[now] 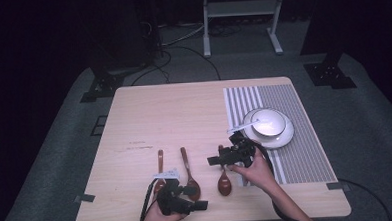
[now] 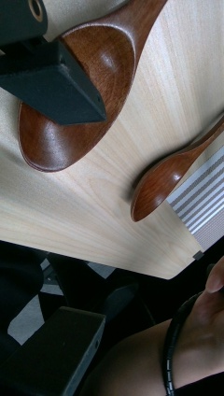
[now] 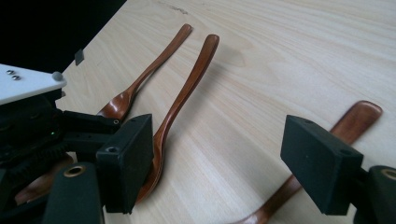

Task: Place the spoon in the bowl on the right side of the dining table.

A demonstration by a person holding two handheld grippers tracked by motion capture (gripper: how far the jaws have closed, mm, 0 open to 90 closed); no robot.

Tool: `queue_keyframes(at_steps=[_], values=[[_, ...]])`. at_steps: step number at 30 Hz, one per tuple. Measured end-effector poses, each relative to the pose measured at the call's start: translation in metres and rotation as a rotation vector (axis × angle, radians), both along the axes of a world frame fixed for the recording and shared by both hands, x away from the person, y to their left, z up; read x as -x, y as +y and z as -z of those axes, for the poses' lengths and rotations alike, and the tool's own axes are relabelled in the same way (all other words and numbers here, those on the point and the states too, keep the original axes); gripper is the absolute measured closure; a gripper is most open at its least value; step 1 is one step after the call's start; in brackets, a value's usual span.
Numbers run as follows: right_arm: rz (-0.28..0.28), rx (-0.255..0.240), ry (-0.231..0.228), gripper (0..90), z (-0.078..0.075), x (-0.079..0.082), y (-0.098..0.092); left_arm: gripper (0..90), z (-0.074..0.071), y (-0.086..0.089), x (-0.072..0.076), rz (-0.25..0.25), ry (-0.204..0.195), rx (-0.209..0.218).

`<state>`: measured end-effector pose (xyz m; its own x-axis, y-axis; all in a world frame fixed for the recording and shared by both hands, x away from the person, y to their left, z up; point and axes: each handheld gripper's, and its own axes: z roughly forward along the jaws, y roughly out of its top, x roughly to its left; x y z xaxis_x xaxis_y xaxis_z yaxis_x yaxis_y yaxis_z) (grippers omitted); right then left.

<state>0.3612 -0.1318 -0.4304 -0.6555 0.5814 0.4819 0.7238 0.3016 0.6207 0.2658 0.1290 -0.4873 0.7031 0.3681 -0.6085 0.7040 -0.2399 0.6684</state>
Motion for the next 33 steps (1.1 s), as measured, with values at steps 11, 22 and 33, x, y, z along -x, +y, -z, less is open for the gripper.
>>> queue_keyframes(at_steps=[11, 22, 33], values=[[-0.036, 0.022, 0.03, 24.4, 0.004, -0.018, 0.029, 3.1, 0.0, 0.001, -0.001, 0.009, 0.0, 0.0], [-0.058, 0.057, 0.052, 24.5, 0.013, -0.032, 0.061, 3.2, 0.0, 0.002, -0.002, 0.016, 0.003, 0.0], [-0.061, 0.094, 0.049, 25.3, 0.018, -0.043, 0.083, 3.2, 0.0, 0.002, -0.002, 0.014, 0.004, -0.001]])
